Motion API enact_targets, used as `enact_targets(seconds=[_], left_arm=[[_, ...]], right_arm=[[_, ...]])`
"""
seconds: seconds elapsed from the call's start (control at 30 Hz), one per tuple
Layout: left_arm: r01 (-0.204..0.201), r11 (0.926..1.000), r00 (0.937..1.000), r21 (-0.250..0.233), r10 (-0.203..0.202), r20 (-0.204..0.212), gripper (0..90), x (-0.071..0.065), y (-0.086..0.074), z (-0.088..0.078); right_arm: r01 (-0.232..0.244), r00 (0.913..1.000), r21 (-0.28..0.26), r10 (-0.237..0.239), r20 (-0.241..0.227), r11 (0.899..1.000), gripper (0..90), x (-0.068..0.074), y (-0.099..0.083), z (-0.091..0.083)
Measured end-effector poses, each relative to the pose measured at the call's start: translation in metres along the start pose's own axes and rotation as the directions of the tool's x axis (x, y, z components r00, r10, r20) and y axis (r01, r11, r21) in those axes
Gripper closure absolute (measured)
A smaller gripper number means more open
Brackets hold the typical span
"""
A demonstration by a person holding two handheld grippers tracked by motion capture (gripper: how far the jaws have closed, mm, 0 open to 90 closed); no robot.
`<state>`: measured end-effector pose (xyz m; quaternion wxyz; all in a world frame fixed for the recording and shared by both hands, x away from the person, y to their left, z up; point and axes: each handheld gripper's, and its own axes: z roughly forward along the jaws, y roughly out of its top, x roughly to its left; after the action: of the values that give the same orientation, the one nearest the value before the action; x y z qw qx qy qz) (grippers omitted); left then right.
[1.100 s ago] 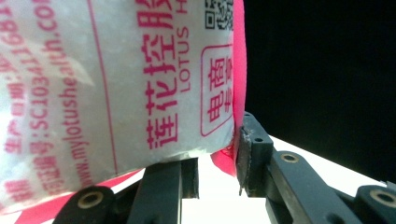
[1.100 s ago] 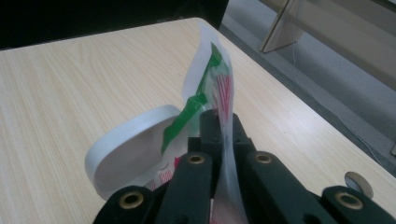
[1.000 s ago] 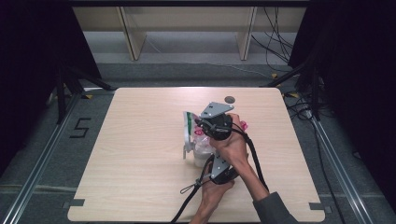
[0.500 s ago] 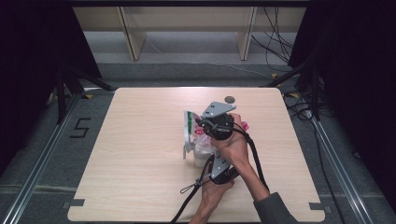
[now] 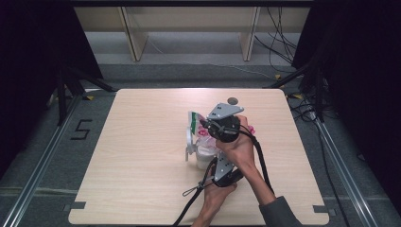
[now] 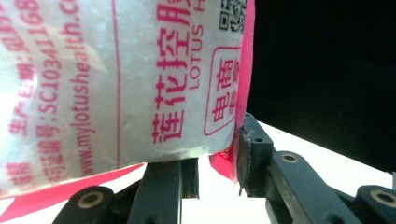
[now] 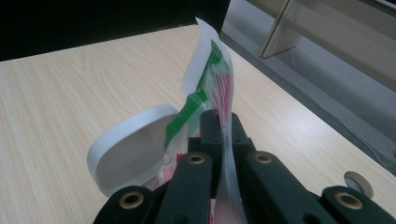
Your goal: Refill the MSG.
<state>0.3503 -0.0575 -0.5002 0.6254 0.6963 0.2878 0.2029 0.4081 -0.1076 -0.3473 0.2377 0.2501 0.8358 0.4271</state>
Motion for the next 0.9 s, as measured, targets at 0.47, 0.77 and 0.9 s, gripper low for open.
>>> enact_targets(seconds=[0.47,0.77,0.9], left_arm=[[0.034,0.9993,0.9994,-0.017,-0.034,-0.002,72.5,-0.001,-0.003,0.003],[0.037,0.9993,0.9992,-0.006,-0.037,-0.01,72.2,0.0,-0.005,0.004],[0.036,0.9994,0.9993,-0.003,-0.036,-0.009,72.1,0.001,-0.006,0.004]], right_arm=[[-0.023,0.9997,-0.034,0.023,-0.009,0.999,90.0,-0.005,-0.004,-0.015],[-0.039,0.9992,-0.067,0.039,-0.001,0.997,90.0,-0.009,-0.008,-0.024],[-0.041,0.9991,-0.083,0.042,0.01,0.996,90.0,-0.008,-0.01,-0.029]])
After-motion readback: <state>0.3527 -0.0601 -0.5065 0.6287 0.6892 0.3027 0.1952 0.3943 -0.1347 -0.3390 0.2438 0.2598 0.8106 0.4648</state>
